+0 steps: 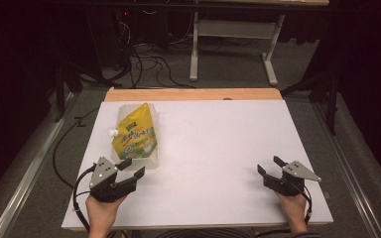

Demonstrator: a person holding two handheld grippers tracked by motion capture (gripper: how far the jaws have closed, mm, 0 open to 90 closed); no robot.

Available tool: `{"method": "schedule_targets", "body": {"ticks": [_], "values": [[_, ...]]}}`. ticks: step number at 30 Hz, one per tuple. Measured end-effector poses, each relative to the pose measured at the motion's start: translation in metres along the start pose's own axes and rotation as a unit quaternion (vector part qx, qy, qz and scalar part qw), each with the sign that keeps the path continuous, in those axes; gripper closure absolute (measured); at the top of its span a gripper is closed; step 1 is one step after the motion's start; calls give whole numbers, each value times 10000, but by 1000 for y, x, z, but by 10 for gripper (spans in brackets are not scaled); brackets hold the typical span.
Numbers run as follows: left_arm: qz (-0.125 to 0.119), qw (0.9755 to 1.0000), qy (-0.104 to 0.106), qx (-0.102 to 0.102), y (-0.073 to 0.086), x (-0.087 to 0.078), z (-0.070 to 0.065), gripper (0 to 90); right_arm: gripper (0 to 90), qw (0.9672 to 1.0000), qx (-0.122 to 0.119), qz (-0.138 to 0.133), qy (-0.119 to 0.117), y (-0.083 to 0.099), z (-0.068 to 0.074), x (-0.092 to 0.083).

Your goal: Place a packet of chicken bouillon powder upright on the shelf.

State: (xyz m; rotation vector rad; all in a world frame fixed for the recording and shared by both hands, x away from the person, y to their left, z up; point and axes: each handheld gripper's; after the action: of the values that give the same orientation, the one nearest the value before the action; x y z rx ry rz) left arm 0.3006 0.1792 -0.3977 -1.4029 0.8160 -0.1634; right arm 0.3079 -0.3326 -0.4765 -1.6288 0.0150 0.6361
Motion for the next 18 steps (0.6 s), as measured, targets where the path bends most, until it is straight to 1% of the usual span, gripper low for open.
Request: {"method": "schedule_targets", "body": {"ticks": [3,7,9,11,13,18], "values": [[-5,10000,54,11,0,3,-2,446,298,10000,-58,-13,3,0,-1,0],[-14,9999,114,40,-1,7,-5,446,298,10000,-78,-23,12,0,0,0],[-35,9999,146,33,-1,9,-6,445,298,10000,-53,-11,21,0,0,0],[-68,9998,176,20,-1,11,-8,445,298,10000,-82,-14,23,0,0,0],[-52,9998,194,43,0,13,-8,444,298,10000,-86,-4,23,0,0,0],[-32,9997,254,24,2,19,-10,444,298,10000,-68,7,23,0,0,0]]}}
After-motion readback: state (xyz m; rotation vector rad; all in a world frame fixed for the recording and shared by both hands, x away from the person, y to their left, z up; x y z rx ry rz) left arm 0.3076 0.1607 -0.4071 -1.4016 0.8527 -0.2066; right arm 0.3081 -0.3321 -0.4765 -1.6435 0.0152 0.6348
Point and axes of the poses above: each handheld gripper's, and its own axes: x roughly forward along the jaws, y roughly out of its underside, z roughly to its left, and after that the axes turned 2 degrees about -y, right-handed
